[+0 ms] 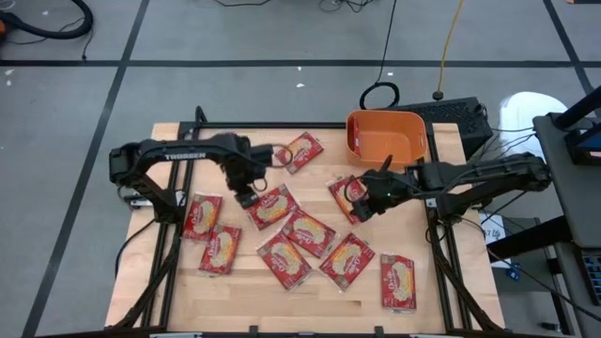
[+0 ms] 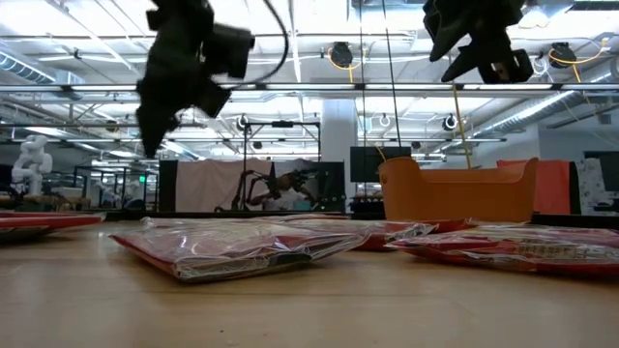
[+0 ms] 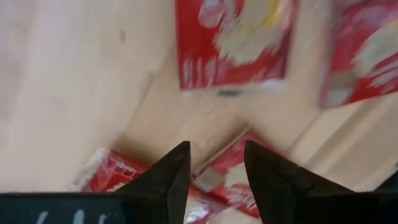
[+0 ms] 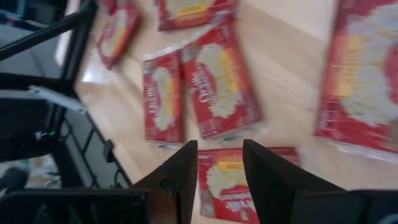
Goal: Sort popcorn bags into baskets
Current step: Put the red popcorn bag into the orange bin
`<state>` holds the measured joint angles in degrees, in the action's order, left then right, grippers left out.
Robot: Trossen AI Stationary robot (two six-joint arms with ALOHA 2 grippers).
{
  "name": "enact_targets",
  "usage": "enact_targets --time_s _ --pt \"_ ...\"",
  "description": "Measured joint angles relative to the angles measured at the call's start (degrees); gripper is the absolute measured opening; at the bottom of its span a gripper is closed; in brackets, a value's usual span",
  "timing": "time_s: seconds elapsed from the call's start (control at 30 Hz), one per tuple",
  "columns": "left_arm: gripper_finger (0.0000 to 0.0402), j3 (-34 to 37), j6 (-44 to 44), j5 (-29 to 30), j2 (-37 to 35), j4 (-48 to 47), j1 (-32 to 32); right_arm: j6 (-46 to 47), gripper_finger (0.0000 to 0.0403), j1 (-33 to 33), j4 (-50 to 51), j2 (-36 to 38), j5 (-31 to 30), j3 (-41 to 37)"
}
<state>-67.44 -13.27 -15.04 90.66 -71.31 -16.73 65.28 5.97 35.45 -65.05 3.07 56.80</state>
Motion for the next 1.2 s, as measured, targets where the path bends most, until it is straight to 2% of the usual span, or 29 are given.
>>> enact_targets --time_s 0.1,0.2,0.33,0.43,0.53,0.6,0.93,1.03,1.2 --pt "0.0186 5.08 0.41 0.38 0.04 4.21 -0.02 -0.01 0.0121 1.4 -5.75 0.01 0.02 -3.15" --pt "0.0233 9.02 -0.84 3.27 0.04 9.37 0.32 -0.13 0.0121 2.95 -9.74 -0.02 0.17 -5.67" --pt "0.029 12.07 -1.49 3.36 0.04 14.04 0.79 0.01 0.0121 5.38 -11.74 -0.03 0.39 -7.49" --pt "0.0309 14.18 -1.84 3.61 0.04 19.77 1.23 0.54 0.0121 7.13 -12.14 -0.01 0.46 -7.55" --pt "0.0307 16.86 -1.32 3.4 0.04 25.91 1.74 1.27 0.0121 8.37 -12.79 0.13 0.46 -7.57" --pt "0.0297 18.59 -2.48 3.21 0.04 30.44 1.93 1.29 0.0121 8.91 -13.73 0.3 0.71 -7.57" --pt "0.0213 25.59 -4.16 3.68 -0.4 37.5 2.21 -0.09 0.0121 9.52 -14.24 0.93 0.2 -7.57" --pt "0.0165 25.87 -0.66 4.35 -0.4 37.64 2.5 -0.85 0.0121 9.52 -14.2 0.89 0.21 -7.57" --pt "0.005 25.47 4.45 6.06 -0.27 37.27 2.4 -1.48 0.0121 9.52 -14.22 0.89 0.13 -7.56"
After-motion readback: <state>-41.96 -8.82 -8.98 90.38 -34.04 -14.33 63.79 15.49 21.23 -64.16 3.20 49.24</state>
